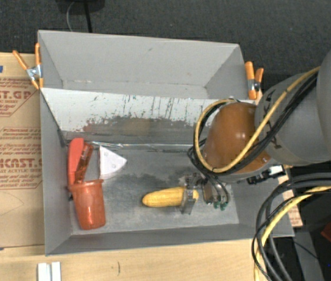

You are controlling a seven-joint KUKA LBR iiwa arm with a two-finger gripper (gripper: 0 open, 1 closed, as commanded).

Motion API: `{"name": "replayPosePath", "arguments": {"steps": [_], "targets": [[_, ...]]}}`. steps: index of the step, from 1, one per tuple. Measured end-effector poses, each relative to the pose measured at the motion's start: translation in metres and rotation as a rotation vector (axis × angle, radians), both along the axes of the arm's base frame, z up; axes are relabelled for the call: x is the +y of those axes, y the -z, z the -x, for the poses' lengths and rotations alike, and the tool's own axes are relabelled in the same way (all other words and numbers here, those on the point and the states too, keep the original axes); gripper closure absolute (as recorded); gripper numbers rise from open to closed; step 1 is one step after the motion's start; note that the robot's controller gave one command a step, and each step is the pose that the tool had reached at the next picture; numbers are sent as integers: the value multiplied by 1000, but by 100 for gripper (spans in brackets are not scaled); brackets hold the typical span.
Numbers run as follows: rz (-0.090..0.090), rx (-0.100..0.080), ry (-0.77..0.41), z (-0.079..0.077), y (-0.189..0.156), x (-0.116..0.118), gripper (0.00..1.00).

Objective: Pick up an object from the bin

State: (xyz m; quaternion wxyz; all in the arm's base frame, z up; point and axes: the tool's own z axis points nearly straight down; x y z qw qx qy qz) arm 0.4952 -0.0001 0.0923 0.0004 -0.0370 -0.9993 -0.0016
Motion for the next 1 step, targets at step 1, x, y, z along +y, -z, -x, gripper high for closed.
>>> {"name": "replayPosePath", "arguments": {"steps": [1], "targets": [[0,4,0,1,-9,0,100]]}}
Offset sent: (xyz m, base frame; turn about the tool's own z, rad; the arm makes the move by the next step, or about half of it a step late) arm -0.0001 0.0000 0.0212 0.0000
